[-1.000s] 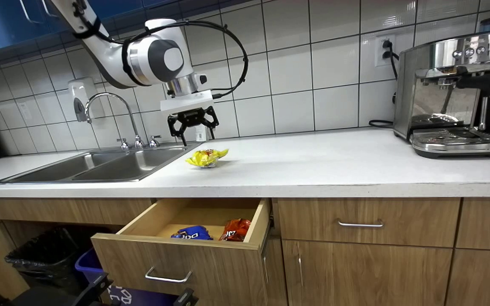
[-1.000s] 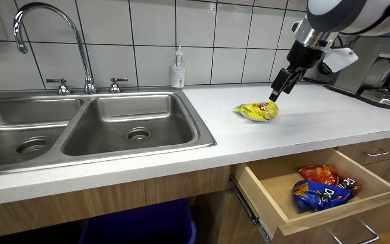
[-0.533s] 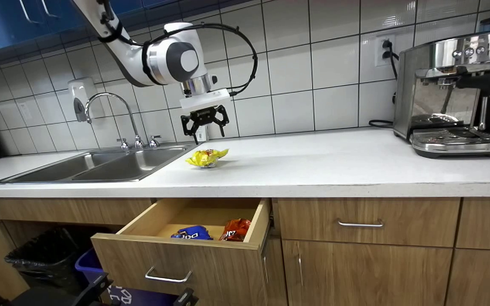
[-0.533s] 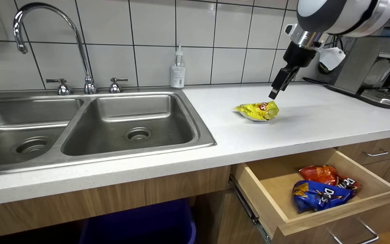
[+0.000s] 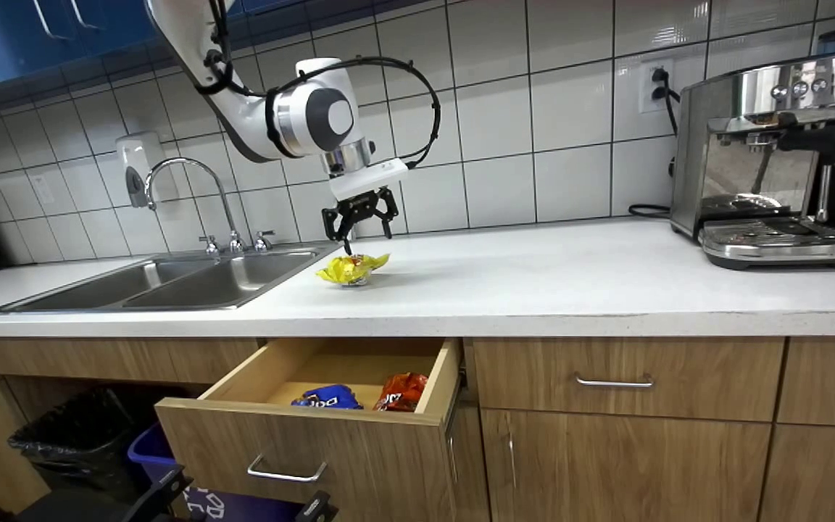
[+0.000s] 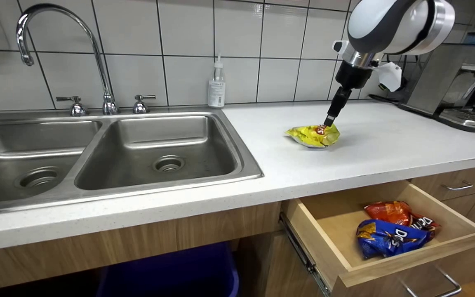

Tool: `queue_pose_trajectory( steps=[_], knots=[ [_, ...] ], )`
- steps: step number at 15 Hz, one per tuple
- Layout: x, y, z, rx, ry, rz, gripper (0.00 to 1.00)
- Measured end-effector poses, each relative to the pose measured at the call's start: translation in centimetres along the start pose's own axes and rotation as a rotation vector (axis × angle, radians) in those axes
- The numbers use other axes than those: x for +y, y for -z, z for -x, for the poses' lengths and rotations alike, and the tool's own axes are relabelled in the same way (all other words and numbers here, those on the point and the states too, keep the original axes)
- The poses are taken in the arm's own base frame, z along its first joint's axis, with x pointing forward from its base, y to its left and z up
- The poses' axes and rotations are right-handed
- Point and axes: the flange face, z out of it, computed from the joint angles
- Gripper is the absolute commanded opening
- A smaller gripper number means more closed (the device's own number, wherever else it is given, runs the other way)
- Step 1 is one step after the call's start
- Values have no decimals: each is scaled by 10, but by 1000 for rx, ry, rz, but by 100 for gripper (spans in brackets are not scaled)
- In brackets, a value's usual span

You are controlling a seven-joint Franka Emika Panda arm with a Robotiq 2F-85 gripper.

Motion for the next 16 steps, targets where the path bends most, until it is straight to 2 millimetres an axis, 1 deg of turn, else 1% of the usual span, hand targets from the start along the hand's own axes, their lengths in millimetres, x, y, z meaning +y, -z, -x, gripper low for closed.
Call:
queue_pose_trajectory(
  steps=[3,6,7,8,9,10,11,12,16],
  knots=[
    [-1,-9,-7,-13,41,7,100],
    [-7,-14,-16,-11,68,1,100],
    [-9,-14,-18,-10,75,0,97],
    [-11,-14,-20,-9,79,-1,73],
    [-12,-15,-21,-8,82,-2,72],
    [-13,-15,-22,-7,84,-3,70],
    [-13,-15,-22,-6,84,-3,63],
    [-13,-14,-22,-6,85,-3,53],
    [-13,-14,-22,-6,85,-3,23]
  ],
)
